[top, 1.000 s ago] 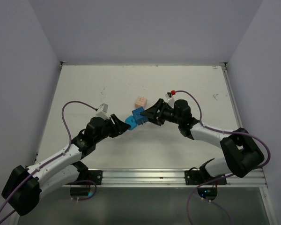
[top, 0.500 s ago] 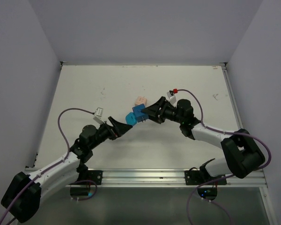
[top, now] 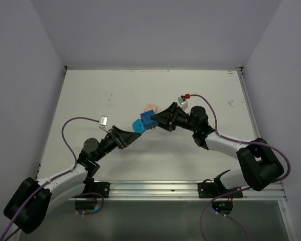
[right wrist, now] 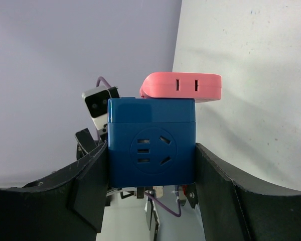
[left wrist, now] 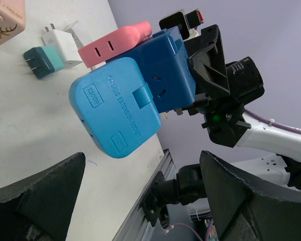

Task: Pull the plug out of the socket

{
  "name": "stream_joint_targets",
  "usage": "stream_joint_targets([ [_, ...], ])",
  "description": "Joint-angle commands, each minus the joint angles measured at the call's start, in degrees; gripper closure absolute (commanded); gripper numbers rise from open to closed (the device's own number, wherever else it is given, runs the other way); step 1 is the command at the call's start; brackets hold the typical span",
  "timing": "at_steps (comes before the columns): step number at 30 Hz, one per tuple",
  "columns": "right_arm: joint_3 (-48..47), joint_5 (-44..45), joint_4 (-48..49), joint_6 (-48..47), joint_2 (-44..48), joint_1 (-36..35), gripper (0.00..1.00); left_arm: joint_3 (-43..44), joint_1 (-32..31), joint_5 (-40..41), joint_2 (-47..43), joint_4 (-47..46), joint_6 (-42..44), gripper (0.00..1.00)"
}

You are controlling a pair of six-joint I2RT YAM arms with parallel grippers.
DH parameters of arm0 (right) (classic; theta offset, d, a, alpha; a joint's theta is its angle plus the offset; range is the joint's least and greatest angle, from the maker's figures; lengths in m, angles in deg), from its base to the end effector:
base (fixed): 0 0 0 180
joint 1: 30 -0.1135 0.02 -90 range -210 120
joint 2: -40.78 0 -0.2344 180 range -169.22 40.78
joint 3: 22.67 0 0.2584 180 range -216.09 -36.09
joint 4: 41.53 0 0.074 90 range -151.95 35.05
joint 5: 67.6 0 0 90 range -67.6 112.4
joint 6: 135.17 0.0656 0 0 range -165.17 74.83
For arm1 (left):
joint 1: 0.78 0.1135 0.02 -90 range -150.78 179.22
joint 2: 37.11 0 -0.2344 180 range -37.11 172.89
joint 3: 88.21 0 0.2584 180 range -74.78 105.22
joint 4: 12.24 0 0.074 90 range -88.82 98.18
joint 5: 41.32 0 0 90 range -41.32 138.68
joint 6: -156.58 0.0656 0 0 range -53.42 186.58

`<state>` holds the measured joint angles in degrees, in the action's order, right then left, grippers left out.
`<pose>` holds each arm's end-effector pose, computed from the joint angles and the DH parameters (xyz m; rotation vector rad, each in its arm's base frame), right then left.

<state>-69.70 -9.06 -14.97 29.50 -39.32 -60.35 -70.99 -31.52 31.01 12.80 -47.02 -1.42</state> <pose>0.2635 0.1939 0.1887 0.2854 2.0177 1.7381 0.1814 -0.1311 0.1582 -0.2916 1.7479 -1.5541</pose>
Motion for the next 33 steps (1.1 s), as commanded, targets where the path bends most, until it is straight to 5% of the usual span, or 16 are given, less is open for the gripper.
stream_joint_targets([
  [1,-1.4,-2.3,8.3,2.4,2.0,0.2,1.00,1.0,0.4,-1.0,1.7,-7.8,-0.6,0.00],
  [11,-1.4,-3.7,9.2,2.2,1.4,0.2,1.00,3.9,0.6,-0.9,5.3,-10.9,-2.0,0.05],
  [26,-1.0,-2.7,5.0,-1.6,2.1,0.1,1.00,3.4,0.9,1.2,-0.2,-5.2,-3.6,0.39],
  [33,-1.6,-2.6,2.0,-3.7,2.7,0.1,1.00,3.3,1.4,1.7,-1.0,-3.1,-3.8,0.45],
])
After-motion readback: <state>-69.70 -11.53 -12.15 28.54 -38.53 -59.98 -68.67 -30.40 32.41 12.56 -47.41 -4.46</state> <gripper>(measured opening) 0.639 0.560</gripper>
